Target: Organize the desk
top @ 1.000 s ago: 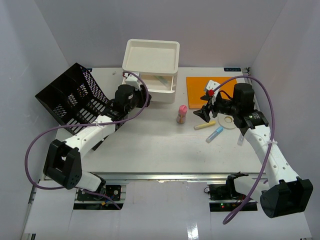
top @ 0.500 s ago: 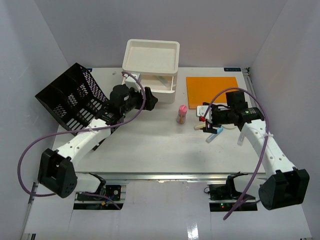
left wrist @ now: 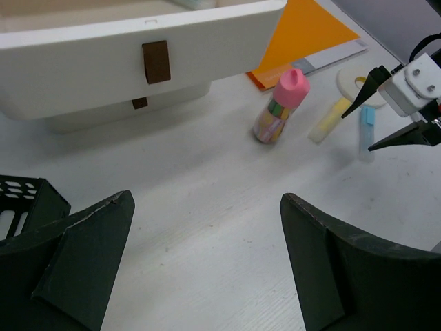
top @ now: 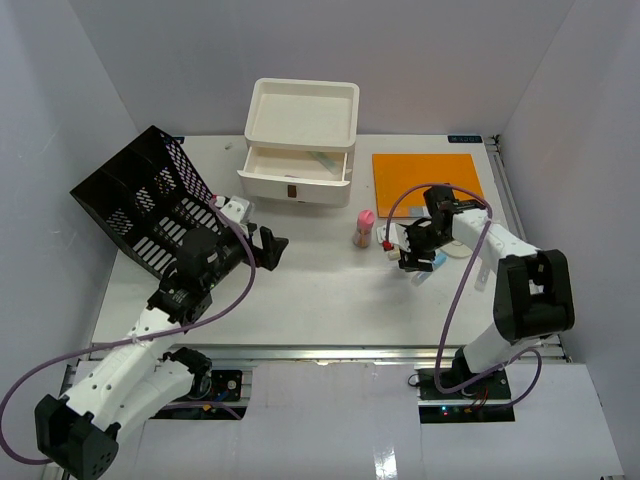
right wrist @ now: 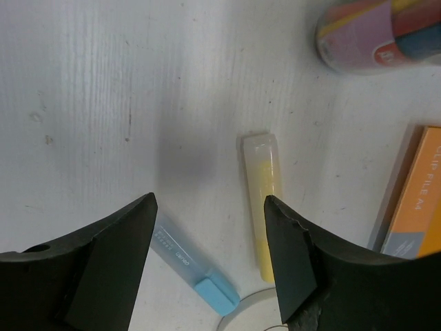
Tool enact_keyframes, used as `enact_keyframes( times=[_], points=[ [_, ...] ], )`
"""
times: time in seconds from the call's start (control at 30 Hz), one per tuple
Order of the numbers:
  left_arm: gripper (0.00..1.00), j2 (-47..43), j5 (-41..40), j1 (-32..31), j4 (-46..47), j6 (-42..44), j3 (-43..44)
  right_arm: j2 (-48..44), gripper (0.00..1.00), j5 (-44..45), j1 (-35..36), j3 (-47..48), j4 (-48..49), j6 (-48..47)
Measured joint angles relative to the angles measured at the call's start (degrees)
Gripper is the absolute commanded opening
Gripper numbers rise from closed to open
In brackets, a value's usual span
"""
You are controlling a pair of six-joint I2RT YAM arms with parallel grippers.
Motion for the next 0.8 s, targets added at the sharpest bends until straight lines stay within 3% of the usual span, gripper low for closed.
enact_keyframes(
  times=[0.27,0.8],
  points=[
    [0.98,-6.94,-4.75,0.0,-2.53,1.59,-2.78,9.02,0.65,6.02,-0.48,1.4,6.11,0.22],
    [0.98,-8.1,-8.39,0.02,-2.73,2.75,-2.8,12.56,0.66,8.06,-2.77,4.03,9.95,1.35]
  ],
)
